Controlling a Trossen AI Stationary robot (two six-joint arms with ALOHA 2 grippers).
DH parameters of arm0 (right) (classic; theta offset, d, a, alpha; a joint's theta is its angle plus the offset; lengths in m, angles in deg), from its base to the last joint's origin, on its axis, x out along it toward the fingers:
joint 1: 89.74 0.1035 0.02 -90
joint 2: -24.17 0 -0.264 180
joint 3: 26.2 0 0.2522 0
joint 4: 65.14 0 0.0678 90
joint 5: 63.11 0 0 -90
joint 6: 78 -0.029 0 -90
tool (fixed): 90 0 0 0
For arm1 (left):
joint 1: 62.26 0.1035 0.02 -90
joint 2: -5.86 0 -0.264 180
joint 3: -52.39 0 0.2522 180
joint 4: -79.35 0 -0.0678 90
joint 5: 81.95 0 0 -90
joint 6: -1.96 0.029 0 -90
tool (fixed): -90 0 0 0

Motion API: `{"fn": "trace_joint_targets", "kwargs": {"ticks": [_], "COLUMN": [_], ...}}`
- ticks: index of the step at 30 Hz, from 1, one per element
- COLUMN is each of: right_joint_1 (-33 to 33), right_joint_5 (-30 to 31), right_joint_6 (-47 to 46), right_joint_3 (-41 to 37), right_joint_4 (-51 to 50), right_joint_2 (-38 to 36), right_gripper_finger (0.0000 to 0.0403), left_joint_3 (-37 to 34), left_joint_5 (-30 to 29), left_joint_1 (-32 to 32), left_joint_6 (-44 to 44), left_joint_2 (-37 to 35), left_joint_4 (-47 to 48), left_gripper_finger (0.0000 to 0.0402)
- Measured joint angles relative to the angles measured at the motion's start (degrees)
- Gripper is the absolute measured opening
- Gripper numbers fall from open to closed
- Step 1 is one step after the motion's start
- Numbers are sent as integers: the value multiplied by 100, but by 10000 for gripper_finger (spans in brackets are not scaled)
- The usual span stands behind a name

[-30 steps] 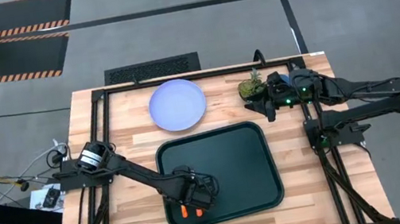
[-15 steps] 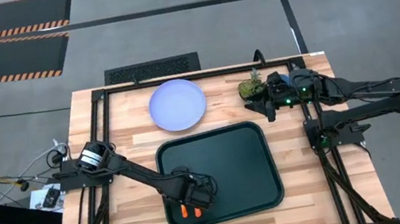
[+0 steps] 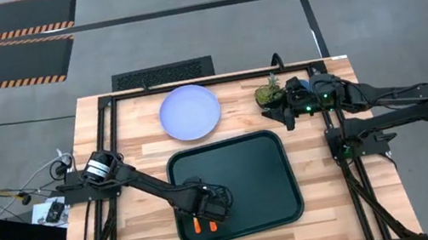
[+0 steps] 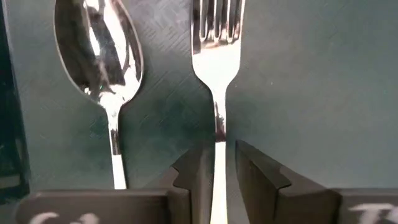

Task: Pick and place plate/cup/fork/spoon on tray
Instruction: Put the light violet plate on the black tray to the right of the orange spoon

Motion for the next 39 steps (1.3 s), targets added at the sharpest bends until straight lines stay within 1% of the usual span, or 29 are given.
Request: {"fn": "trace_joint_targets", "kwargs": {"ticks": [7, 10, 16, 21, 25, 27, 30, 32, 34, 36, 39], "right_joint_1": [0, 0, 0, 0, -14, -45, -123, -186, -244, -287, -329], "right_joint_5": [0, 0, 2, 5, 9, 9, 23, 26, 26, 24, 18], "right_joint_6": [0, 0, 0, 0, 47, 116, 117, 118, 118, 118, 64], "right_joint_3": [0, 0, 0, -2, -2, -2, -2, -2, -2, -2, -2], "right_joint_4": [0, 0, 3, 27, 47, 51, 60, 55, 50, 48, 46], "right_joint_2": [0, 0, 0, 2, 2, 2, 2, 2, 2, 2, 2], "right_gripper_finger": [260, 260, 260, 260, 260, 260, 260, 260, 260, 260, 260], "left_joint_3": [0, 0, 14, 31, 33, 35, 39, 42, 42, 42, 42], "left_joint_5": [120, 234, 232, 195, -173, -478, -972, -1321, -1550, -1594, -1384], "left_joint_1": [1, -1, 2, 117, 375, 620, 1162, 1629, 2161, 2777, 3770], "left_joint_6": [142, 245, 360, 918, 1552, 1865, 2415, 2850, 3369, 4055, 5339], "left_joint_2": [-2, -48, -150, -542, -1165, -1589, -2243, -2607, -2879, -3040, -3066], "left_joint_4": [3, 16, 8, 33, 341, 675, 1362, 1794, 2149, 2217, 1932], "left_gripper_finger": [100, 106, 115, 121, 124, 124, 124, 124, 124, 124, 124]}}
